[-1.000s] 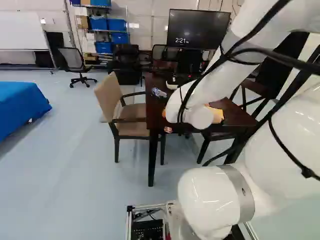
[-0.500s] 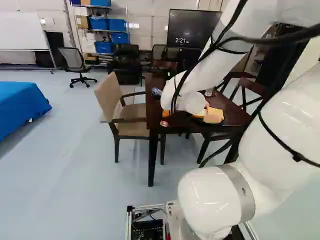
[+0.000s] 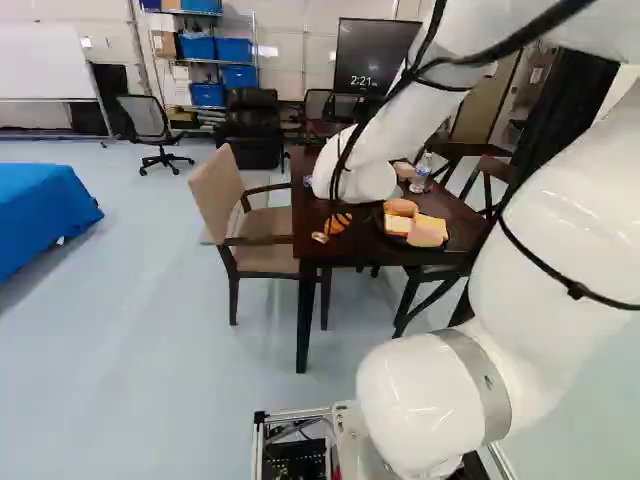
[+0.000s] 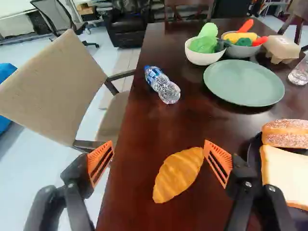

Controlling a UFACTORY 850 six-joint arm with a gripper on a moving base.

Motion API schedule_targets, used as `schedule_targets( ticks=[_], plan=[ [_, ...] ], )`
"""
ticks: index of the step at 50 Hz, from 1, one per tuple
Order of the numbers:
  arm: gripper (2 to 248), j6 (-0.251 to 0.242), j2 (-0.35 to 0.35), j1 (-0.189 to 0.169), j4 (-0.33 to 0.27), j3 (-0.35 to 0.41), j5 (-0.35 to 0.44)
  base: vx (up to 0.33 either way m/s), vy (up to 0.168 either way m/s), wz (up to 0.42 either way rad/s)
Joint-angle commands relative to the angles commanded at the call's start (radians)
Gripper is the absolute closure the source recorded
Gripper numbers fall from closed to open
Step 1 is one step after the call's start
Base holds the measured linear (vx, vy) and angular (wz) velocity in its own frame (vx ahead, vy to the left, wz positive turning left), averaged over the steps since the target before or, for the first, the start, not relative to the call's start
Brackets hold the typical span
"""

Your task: Move the croissant to the empty plate

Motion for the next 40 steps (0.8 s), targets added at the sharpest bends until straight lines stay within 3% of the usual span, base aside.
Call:
schedule_targets(
  ticks=[15, 40],
  plan=[
    [3, 0.0, -0.026, 0.001, 0.041, -0.064, -0.118, 0.0, 0.0, 0.0],
    [3, 0.0, 0.01, -0.017, 0.118, -0.093, -0.315, 0.0, 0.0, 0.0]
  ],
)
